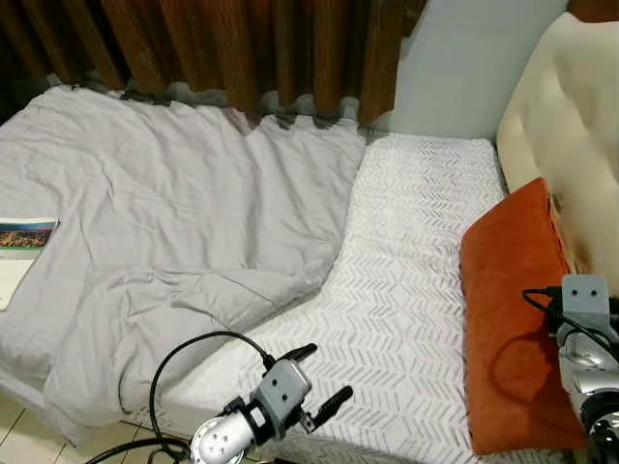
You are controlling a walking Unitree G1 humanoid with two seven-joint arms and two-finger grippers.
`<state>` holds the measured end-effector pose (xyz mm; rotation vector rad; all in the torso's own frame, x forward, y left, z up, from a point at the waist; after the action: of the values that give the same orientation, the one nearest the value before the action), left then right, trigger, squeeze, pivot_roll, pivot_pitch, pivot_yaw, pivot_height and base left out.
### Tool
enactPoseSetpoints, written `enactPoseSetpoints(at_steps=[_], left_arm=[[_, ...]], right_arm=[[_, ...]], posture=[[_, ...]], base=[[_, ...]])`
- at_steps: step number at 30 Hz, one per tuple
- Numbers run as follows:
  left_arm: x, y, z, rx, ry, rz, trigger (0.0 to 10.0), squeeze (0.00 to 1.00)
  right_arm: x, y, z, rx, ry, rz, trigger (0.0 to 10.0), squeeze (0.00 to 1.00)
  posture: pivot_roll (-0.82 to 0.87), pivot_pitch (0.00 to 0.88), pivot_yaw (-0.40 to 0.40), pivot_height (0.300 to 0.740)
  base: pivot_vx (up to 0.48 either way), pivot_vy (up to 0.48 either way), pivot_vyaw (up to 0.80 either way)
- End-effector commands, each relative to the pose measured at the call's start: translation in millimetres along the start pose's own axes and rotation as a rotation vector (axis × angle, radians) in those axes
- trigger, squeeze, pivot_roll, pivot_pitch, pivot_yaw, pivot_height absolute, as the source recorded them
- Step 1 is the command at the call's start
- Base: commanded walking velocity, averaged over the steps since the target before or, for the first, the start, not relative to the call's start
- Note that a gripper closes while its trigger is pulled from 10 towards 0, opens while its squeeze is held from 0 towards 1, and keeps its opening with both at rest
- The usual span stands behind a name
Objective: Clean up the room
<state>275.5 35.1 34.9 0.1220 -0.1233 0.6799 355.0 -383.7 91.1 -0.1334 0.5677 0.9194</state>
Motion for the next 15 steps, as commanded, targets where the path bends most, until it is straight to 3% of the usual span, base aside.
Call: enactPoseSetpoints(at_steps=[1, 4, 6, 7, 10, 11, 13, 15], left_arm=[[-2.1, 3.3, -8, 0.029, 0.006, -0.004, 10.0, 0.00], [-0.4, 1.8, -7, 0.024, -0.003, 0.005, 10.0, 0.00], [5.2, 2.3, -5, 0.014, 0.016, 0.032, 10.0, 0.00], [5.2, 2.3, -5, 0.014, 0.016, 0.032, 10.0, 0.00], [15.6, 4.0, -9, 0.038, 0.019, 0.076, 10.0, 0.00], [15.6, 4.0, -9, 0.038, 0.019, 0.076, 10.0, 0.00], [25.2, 4.8, -11, 0.066, 0.000, 0.116, 10.0, 0.00], [29.6, 4.7, -11, 0.080, -0.016, 0.136, 10.0, 0.00]], right_arm=[[-59.3, -9.4, 33, -0.131, 0.032, -0.182, 10.0, 1.00], [-70.8, -8.5, 61, -0.260, 0.050, -0.205, 10.0, 1.00], [-62.9, -4.2, 78, -0.352, -0.027, -0.154, 10.0, 1.00], [-62.9, -4.2, 78, -0.352, -0.027, -0.154, 10.0, 1.00], [-34.9, 6.8, 72, -0.376, -0.166, -0.057, 10.0, 1.00], [-34.9, 6.8, 72, -0.376, -0.166, -0.057, 10.0, 1.00], [-15.5, 22.0, 61, -0.384, -0.216, -0.028, 10.0, 1.00], [-8.6, 28.8, 56, -0.384, -0.242, -0.021, 10.0, 1.00]], posture=[[0.08, 0.150, -0.019, 0.740], [0.07, 0.128, -0.029, 0.740], [0.06, 0.103, -0.034, 0.740], [0.06, 0.103, -0.034, 0.740], [0.04, 0.047, -0.041, 0.740], [0.04, 0.047, -0.041, 0.740], [0.04, 0.022, -0.040, 0.740], [0.03, 0.002, -0.043, 0.740]], base=[[0.000, 0.000, 0.00], [0.000, 0.000, 0.00], [0.000, 0.000, 0.00], [0.000, 0.000, 0.00], [0.000, 0.000, 0.00], [0.000, 0.000, 0.00], [0.000, 0.000, 0.00], [0.000, 0.000, 0.00]])
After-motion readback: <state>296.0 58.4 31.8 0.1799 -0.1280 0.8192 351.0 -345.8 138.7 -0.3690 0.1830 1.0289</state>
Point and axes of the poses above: a point about 5 cm out from each wrist's last joint towards the gripper, its own y axis pointing back from the gripper into the wrist, its own z axis along the axis of the wrist's last joint, x = y × z, the point moved 6 cm from there along -y, pointing out of the wrist towards the gripper, and after that the axes turned 3 degrees about y, right-handed, at the moved point
